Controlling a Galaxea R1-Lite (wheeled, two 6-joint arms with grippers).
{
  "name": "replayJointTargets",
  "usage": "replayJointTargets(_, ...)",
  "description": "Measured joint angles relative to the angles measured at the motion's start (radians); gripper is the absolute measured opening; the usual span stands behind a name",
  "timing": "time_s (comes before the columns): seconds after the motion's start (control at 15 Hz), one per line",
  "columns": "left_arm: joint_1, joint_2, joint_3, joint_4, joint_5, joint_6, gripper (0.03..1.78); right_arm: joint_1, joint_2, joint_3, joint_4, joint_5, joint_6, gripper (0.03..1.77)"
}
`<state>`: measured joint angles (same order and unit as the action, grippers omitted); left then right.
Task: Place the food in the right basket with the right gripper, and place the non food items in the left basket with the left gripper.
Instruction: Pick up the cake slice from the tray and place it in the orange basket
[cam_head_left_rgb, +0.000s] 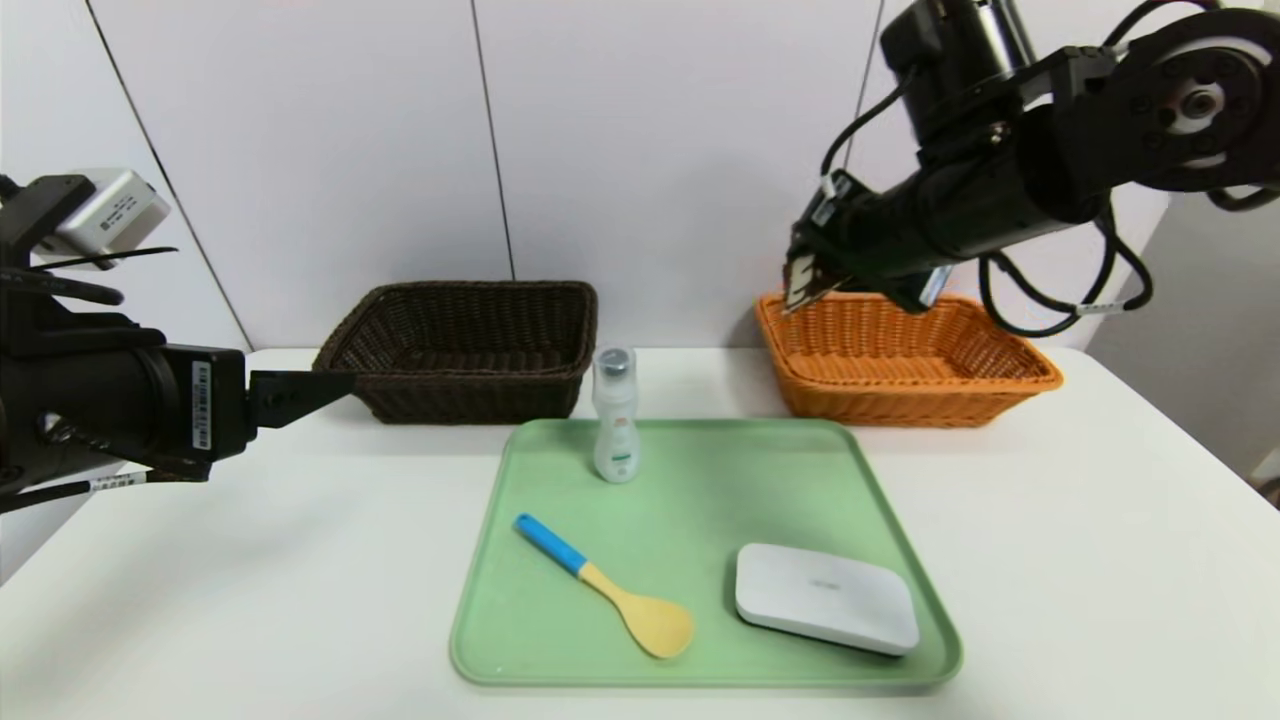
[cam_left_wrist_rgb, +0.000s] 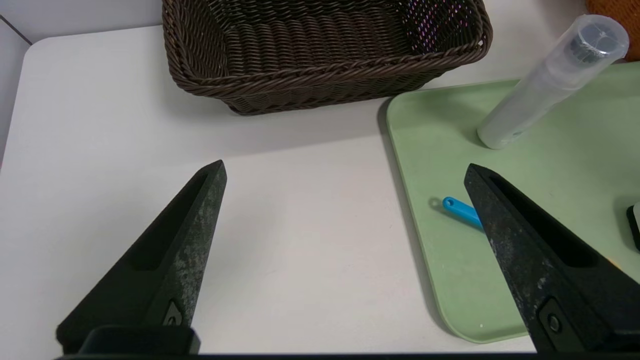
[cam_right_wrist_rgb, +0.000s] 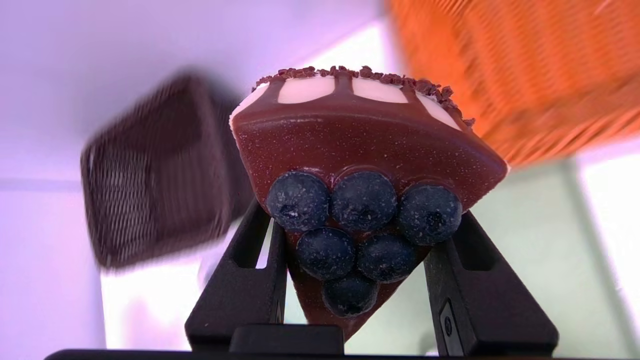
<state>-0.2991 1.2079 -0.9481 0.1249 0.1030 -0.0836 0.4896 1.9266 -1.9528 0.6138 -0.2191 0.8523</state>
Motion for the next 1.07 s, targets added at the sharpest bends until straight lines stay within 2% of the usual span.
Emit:
replayJointTargets(0.13,0.000,-0.001,0.001,0.000,0.000,0.000,1.69,-0.117,0.010,0.000,-0.022,0.036,-0.023,0.75)
replayJointTargets(0.33,-0.002,0.001,0.001,0.000,0.000,0.001,1.69,-0.254,0.061,0.000,-0.061,0.135,-0.025,0.75)
replayJointTargets(0.47,-0.003,0.003,0.000,0.000,-0.001,0.001,1.69,-0.306,0.108,0.000,-0.072,0.151,-0.008,0.75)
replayJointTargets(0.8,-0.005,0.003,0.001,0.000,-0.001,0.000,1.69,-0.348,0.202,0.000,-0.138,0.151,-0.006,0.75)
replayJointTargets(1.07,-0.004,0.003,0.005,0.000,0.006,-0.001,1.69,-0.356,0.229,0.000,-0.140,0.141,-0.016,1.12)
